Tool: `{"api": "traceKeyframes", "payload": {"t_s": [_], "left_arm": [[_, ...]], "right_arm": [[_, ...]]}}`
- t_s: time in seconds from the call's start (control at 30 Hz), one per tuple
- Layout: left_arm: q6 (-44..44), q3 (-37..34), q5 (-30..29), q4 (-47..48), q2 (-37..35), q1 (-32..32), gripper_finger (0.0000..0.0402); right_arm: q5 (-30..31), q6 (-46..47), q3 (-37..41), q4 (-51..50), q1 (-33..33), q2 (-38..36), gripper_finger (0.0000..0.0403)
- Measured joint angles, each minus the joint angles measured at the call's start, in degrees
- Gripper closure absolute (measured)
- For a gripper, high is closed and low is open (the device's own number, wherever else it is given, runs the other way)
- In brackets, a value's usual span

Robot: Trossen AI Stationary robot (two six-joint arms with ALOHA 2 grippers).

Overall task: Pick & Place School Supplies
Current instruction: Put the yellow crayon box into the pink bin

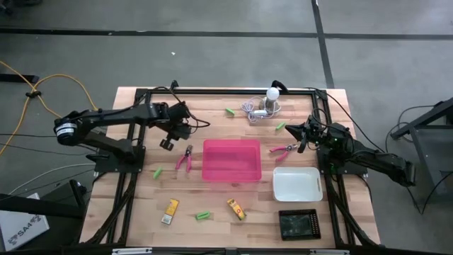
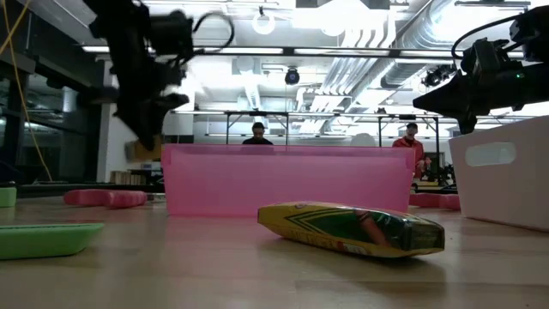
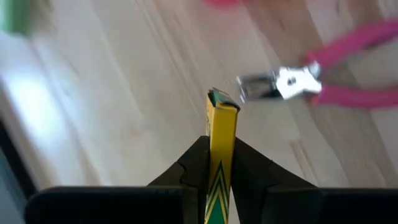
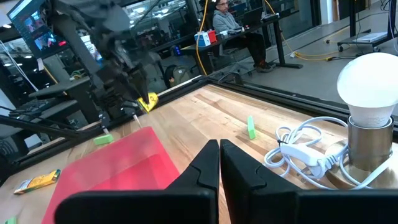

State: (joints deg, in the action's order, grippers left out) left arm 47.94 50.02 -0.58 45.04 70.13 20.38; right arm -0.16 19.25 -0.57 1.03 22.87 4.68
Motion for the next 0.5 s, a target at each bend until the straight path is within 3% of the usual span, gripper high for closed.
{"api": "traceKeyframes", "payload": {"t_s": [0.17, 0.5], "left_arm": [[-2.06, 4.52, -2.98, -0.26, 0.31, -4.03, 0.0353], [-4.28, 9.33, -3.16, -7.51, 5.98, -11.52, 0.0353]], "right_arm": [[-0.02, 0.0, 0.01, 0.0, 0.0, -0.02, 0.04], [-0.02, 0.0, 0.01, -0.02, 0.0, -0.02, 0.04]]}}
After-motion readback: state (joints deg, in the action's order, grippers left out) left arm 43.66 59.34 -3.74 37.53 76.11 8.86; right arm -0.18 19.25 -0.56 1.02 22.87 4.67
